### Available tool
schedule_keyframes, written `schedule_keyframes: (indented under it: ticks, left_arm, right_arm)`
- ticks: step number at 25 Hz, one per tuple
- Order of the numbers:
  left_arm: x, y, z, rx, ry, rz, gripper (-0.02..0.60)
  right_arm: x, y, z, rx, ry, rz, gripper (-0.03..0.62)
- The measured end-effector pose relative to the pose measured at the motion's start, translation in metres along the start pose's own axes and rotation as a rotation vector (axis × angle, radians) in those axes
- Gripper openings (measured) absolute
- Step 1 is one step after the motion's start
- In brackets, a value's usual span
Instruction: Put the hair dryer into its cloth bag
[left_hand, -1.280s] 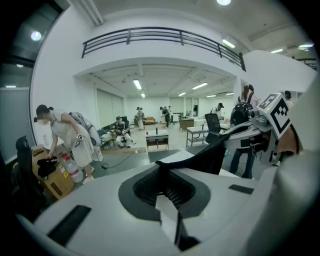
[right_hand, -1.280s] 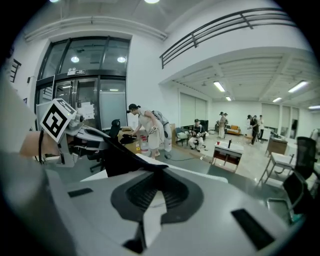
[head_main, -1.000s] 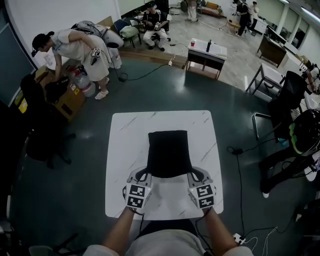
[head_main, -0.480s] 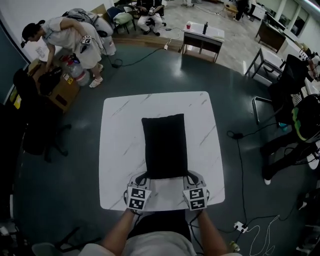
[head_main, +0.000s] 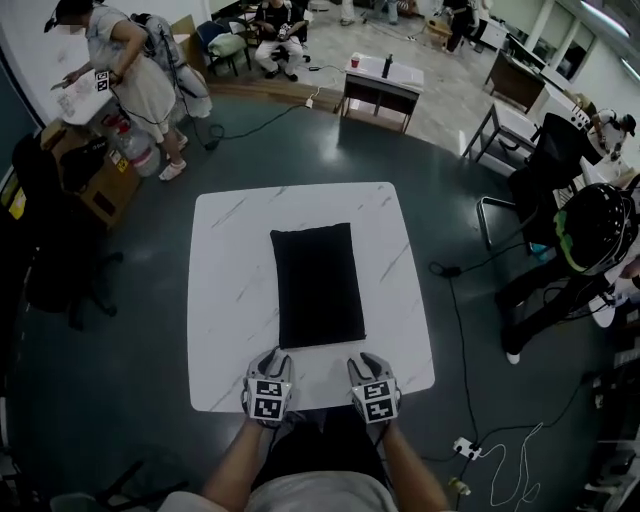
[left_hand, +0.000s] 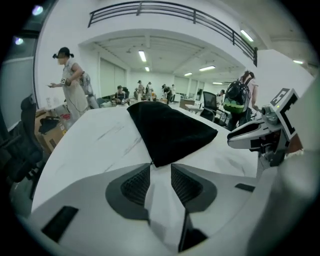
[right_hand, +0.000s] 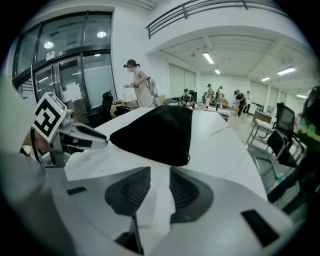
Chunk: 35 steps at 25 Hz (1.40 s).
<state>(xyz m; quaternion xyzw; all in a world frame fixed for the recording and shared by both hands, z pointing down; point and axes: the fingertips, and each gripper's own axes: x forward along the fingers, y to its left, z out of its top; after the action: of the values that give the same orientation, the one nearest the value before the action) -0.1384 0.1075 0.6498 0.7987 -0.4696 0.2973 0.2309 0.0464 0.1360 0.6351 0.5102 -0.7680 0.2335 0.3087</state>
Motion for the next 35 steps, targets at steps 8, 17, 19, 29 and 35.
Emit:
schedule_keyframes:
  ticks: [8, 17, 19, 29, 35]
  left_arm:
    - [-0.08, -0.033, 0.006, -0.083, -0.1, 0.018, 0.029]
    - [-0.152, -0.086, 0.118, -0.095, -0.406, 0.089, 0.008]
    - [-0.165, -0.103, 0.138, -0.087, -0.467, 0.099, 0.008]
    - [-0.189, -0.193, 0.162, -0.065, -0.565, 0.1, 0.006]
    - [-0.195, -0.23, 0.166, -0.024, -0.573, 0.12, 0.006]
  right_arm:
    - [-0.057, 0.055, 0.022, 0.024, -0.112, 0.073, 0.077]
    - [-0.152, 0.052, 0.138, -0.065, -0.458, 0.103, 0.015]
    - [-0.179, 0.045, 0.152, -0.096, -0.514, 0.098, 0.015]
    - [-0.251, 0.006, 0.145, -0.163, -0.589, 0.1, 0.015]
    - [-0.27, -0.007, 0.136, -0.167, -0.624, 0.141, 0.015]
